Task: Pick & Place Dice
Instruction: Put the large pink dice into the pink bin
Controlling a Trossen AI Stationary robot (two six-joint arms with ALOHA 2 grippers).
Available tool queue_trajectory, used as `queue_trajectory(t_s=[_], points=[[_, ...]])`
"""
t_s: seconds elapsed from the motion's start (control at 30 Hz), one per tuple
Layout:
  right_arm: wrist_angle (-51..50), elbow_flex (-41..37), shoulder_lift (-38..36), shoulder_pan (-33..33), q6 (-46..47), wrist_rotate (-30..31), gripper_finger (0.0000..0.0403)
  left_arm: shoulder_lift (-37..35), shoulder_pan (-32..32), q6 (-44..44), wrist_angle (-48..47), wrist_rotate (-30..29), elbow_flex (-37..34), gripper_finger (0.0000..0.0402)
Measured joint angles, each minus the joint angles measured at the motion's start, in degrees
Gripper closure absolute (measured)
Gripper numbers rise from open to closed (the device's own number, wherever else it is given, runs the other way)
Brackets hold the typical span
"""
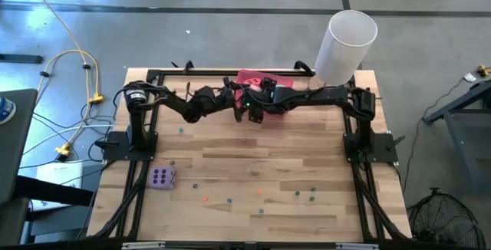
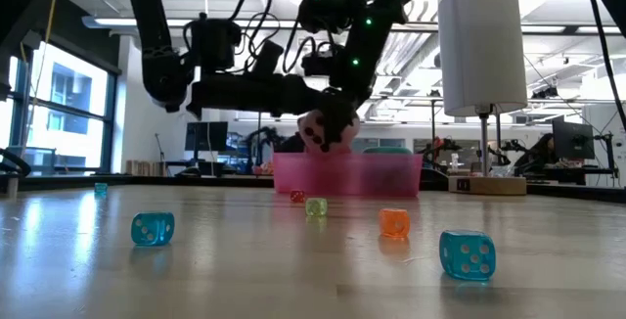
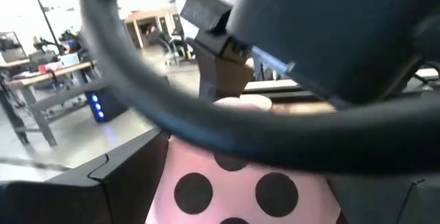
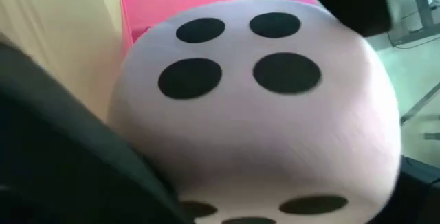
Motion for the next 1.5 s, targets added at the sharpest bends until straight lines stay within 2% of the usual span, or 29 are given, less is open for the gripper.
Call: queue_trajectory(t_s=[0.7,0.83,0.97,1.27,1.5], points=[[-5.7,0.0,0.1,1.3,1.6,0.1,0.0003,0.1,1.7,0.9,-5.1,-1.3,0.0,0.0049],[-6.1,0.1,-0.7,1.9,0.9,-1.6,0.0003,0.5,2.3,2.9,-7.9,-4.1,-0.1,0.0049],[-5.0,0.1,-2.0,3.4,-1.2,-2.4,0.0003,0.4,3.0,1.3,-8.7,-3.6,0.0,0.0049],[-3.3,0.2,-6.1,4.0,-1.3,-0.9,0.0003,0.3,4.0,-4.7,-3.7,-2.3,0.0,0.0049],[-4.1,0.2,-5.2,1.4,0.5,-1.2,0.0003,-1.6,2.4,2.0,-2.6,-4.0,0.0,0.0049]])
